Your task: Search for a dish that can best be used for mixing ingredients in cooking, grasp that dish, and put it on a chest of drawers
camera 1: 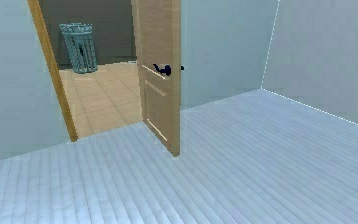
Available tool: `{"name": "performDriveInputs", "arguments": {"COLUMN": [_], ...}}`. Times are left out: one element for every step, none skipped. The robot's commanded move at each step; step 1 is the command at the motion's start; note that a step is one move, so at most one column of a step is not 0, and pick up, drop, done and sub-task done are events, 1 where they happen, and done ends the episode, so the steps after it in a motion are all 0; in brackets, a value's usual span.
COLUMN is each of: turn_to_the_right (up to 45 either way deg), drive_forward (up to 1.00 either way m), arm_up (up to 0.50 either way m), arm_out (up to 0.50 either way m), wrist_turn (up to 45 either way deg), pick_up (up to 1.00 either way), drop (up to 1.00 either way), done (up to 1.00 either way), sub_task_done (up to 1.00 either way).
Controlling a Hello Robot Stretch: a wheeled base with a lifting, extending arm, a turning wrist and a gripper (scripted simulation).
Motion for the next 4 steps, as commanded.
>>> {"name": "performDriveInputs", "arguments": {"turn_to_the_right": [0.0, 0.0, 0.0, 0.0], "drive_forward": [0.00, 0.00, 0.00, 0.00], "arm_up": [0.00, -0.30, 0.00, 0.10], "arm_out": [0.00, 0.00, 0.00, 0.00], "wrist_turn": [27.0, 0.0, 0.0, 0.0], "pick_up": [0.00, 0.00, 1.00, 0.00], "drop": [0.00, 0.00, 0.00, 0.00], "done": [0.00, 0.00, 0.00, 0.00], "sub_task_done": [0.00, 0.00, 0.00, 0.00]}}
